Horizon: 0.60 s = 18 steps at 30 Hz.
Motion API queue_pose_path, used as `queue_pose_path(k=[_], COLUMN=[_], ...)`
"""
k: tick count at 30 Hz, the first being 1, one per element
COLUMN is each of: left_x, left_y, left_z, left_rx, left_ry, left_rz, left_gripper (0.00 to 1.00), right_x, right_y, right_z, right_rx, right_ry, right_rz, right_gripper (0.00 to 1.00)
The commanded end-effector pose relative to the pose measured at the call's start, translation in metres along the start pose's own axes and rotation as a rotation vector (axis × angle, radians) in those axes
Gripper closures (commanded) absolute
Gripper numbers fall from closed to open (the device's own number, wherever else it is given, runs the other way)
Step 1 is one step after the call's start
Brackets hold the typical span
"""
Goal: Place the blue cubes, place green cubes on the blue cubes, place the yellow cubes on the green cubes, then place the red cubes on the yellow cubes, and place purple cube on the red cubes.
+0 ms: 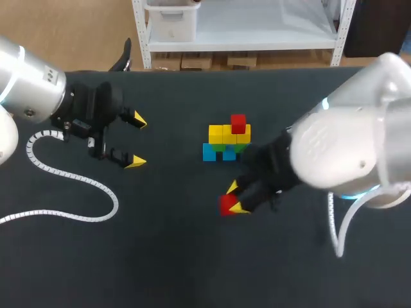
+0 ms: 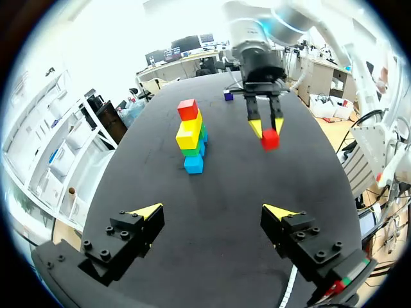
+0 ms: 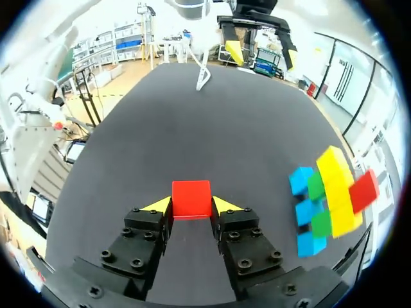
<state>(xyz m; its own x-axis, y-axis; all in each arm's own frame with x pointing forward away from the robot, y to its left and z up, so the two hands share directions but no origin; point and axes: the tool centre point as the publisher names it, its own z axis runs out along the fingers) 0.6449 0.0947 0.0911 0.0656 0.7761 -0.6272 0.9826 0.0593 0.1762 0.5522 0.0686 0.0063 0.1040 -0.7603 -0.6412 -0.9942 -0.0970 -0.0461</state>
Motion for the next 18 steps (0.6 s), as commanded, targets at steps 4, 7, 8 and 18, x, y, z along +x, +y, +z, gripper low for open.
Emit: queue_pose_path(k=[4,7,8,18], left_x=[0.001,0.001,0.001,0.001], left_y=[0.000,0.000,0.000,0.000], left_z=[0.000,0.000,0.000,0.000], left_rx=[-0.002,-0.002,-0.002,-0.002], left_ry=[-0.004,-0.004,-0.004,-0.004], left_rz=[0.002,0.002,0.002,0.002], left_gripper=[0.00,0.00,0.00,0.00], right_x=[-0.014,-0.018,-0.020,-0.024], right_y=[-0.009,-0.013,-0.015,-0.023], right_z=[0.032,0.037,0.038,0.044], right_rx=[0.008,0.006,0.005,-0.002], right_ry=[0.021,0.011,0.010,0.016], right_rz=[-0.007,-0.014,-0.018,-0.033], right_gripper=[1.00,1.00,1.00,0.98])
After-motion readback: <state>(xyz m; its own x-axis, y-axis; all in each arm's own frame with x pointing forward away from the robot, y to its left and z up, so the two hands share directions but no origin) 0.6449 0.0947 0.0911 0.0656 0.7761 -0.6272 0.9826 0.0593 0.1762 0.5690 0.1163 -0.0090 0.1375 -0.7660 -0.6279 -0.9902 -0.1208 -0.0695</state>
